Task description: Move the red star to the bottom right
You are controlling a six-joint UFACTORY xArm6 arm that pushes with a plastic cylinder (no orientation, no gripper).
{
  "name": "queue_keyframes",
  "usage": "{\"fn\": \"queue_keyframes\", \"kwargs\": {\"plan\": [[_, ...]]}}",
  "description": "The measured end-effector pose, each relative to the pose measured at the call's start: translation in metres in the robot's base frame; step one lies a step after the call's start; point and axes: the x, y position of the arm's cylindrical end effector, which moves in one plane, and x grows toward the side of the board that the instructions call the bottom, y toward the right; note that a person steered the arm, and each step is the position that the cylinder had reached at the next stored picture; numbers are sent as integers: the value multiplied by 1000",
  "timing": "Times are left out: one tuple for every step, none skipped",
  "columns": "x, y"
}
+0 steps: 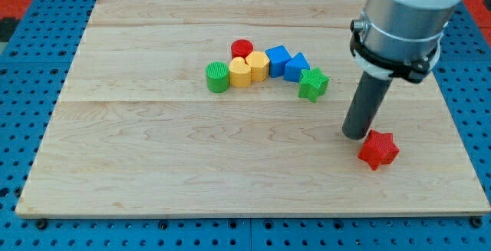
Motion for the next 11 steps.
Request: {"fn": "queue_keyframes", "kwargs": {"plan": [[11,59],[30,55],[32,67],[31,40],[12,38],[-3,35],[-1,-6],[18,-6],[35,32],[27,39],[-27,87]]}}
